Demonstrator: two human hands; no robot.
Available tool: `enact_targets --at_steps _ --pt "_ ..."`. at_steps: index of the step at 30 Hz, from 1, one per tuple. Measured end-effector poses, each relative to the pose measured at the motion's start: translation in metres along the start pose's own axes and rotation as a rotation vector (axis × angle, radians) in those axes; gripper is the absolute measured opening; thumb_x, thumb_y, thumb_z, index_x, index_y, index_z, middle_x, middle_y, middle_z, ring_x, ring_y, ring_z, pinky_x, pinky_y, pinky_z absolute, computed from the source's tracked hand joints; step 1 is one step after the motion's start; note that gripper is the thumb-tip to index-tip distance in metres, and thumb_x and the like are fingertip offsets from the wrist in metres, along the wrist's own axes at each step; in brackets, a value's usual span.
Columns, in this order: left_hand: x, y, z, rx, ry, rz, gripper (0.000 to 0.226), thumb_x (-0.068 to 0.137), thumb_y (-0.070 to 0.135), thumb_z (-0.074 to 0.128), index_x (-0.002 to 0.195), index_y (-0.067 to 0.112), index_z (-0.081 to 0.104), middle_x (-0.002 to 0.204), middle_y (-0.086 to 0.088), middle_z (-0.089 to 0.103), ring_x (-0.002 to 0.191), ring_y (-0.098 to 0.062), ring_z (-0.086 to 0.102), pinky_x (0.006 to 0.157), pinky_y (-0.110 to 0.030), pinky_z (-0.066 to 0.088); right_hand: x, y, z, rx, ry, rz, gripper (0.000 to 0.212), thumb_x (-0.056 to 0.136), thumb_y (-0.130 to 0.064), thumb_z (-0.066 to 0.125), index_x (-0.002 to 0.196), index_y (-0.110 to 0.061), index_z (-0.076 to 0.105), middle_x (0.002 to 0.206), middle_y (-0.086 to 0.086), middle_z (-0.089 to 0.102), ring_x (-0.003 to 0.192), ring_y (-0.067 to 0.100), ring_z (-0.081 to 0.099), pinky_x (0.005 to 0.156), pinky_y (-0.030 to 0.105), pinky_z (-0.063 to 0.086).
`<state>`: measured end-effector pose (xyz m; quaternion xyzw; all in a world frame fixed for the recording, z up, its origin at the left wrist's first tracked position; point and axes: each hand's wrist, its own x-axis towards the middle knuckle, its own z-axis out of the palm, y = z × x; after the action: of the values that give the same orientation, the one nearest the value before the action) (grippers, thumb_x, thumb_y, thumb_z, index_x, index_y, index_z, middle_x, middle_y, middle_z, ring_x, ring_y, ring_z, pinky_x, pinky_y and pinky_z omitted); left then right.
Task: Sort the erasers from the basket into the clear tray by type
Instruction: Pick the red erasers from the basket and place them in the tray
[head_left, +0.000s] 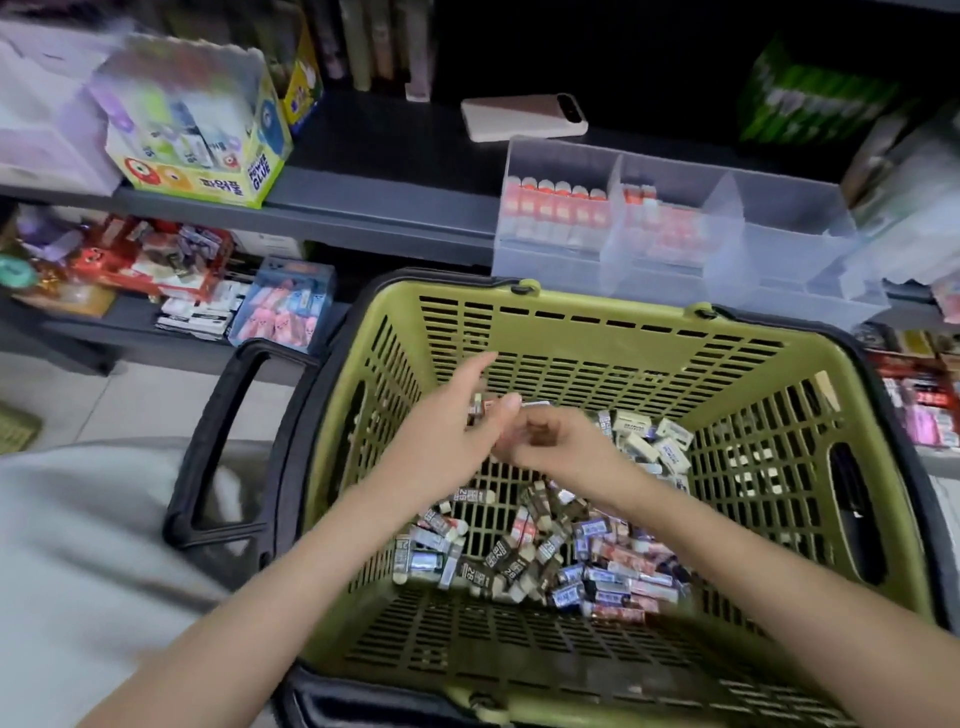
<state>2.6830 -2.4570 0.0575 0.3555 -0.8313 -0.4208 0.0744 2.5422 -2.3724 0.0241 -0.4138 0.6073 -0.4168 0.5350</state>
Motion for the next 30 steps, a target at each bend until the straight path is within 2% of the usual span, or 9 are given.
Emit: enact_targets --at_steps 2,4,6,8,12,14,18,23,30 --pt "-0.001 0.01 0.016 -0.055 -0.021 0.04 0.043 0.1 0.035 0.039 0.141 0.024 0.037 0.097 0.002 0.068 0.085 -0.008 0.064 0.076 -0.018 0.048 -0.019 -0.004 -0.011 0.003 -0.018 -0.032 0.007 0.078 -0.023 0.072 0.084 -0.026 0.072 0.084 -0.005 0.072 0.076 0.009 0.065 0.075 0.018 0.052" --pt "0.004 0.016 0.023 -0.156 -0.014 0.062 0.035 0.102 0.028 0.036 0.135 0.021 0.044 0.103 -0.004 0.069 0.09 -0.013 0.066 0.081 -0.025 0.051 -0.028 0.008 -0.021 -0.101 -0.038 0.004 0.013 0.079 -0.03 0.072 0.092 -0.029 0.072 0.091 -0.007 0.072 0.083 0.012 0.066 0.079 0.025 0.054" --pt "0.013 0.017 0.022 -0.351 0.016 -0.013 0.029 0.103 0.021 0.034 0.127 0.016 0.048 0.104 -0.005 0.067 0.092 -0.012 0.067 0.087 -0.031 0.053 -0.029 0.033 -0.026 -0.523 -0.061 0.034 0.023 0.082 -0.031 0.069 0.105 -0.026 0.069 0.105 -0.008 0.07 0.098 0.012 0.062 0.092 0.034 0.049" --pt "0.022 0.014 0.017 -0.614 0.012 -0.159 0.025 0.103 0.017 0.033 0.119 0.014 0.052 0.09 -0.007 0.064 0.077 -0.013 0.068 0.077 -0.031 0.057 -0.022 0.063 -0.022 -0.971 -0.134 -0.061 0.03 0.085 -0.032 0.066 0.114 -0.024 0.066 0.116 -0.007 0.065 0.111 0.011 0.054 0.101 0.036 0.04" --pt "0.028 0.002 0.008 -0.979 -0.093 -0.385 0.025 0.102 0.017 0.036 0.111 0.013 0.059 0.074 -0.007 0.059 0.06 -0.014 0.058 0.05 -0.023 0.047 -0.001 0.098 -0.012 -1.32 -0.34 -0.124 0.041 0.083 -0.033 0.064 0.123 -0.029 0.058 0.132 -0.002 0.051 0.125 0.017 0.036 0.106 0.039 0.026" --pt "0.028 -0.001 0.008 -1.027 -0.108 -0.427 0.025 0.101 0.017 0.038 0.115 0.011 0.058 0.074 -0.007 0.06 0.059 -0.014 0.056 0.045 -0.02 0.042 0.007 0.102 -0.011 -1.436 -0.397 -0.143 0.04 0.08 -0.036 0.065 0.119 -0.03 0.06 0.126 0.001 0.05 0.121 0.021 0.036 0.101 0.042 0.024" --pt "0.029 -0.002 0.009 -1.046 -0.118 -0.455 0.023 0.099 0.015 0.041 0.115 0.008 0.056 0.073 -0.006 0.058 0.058 -0.013 0.053 0.042 -0.019 0.039 0.01 0.108 -0.009 -1.467 -0.403 -0.217 0.035 0.078 -0.039 0.066 0.112 -0.032 0.063 0.112 -0.001 0.05 0.111 0.02 0.038 0.096 0.042 0.025" --pt "0.029 -0.006 0.019 -0.905 -0.064 -0.525 0.017 0.094 0.008 0.051 0.111 0.005 0.055 0.072 -0.002 0.05 0.058 -0.011 0.046 0.05 -0.022 0.039 0.002 0.105 -0.034 -1.227 -0.169 -0.241 0.013 0.084 -0.038 0.058 0.089 -0.03 0.067 0.126 -0.009 0.05 0.123 0.012 0.037 0.109 0.039 0.018" --pt "0.031 -0.008 0.025 -0.933 -0.049 -0.548 0.02 0.092 0.009 0.056 0.111 0.005 0.055 0.073 -0.003 0.052 0.059 -0.011 0.047 0.052 -0.024 0.038 0.005 0.1 -0.025 -1.412 -0.313 -0.216 0.046 0.078 -0.056 0.06 0.12 -0.036 0.058 0.124 -0.004 0.048 0.118 0.017 0.036 0.1 0.039 0.025"
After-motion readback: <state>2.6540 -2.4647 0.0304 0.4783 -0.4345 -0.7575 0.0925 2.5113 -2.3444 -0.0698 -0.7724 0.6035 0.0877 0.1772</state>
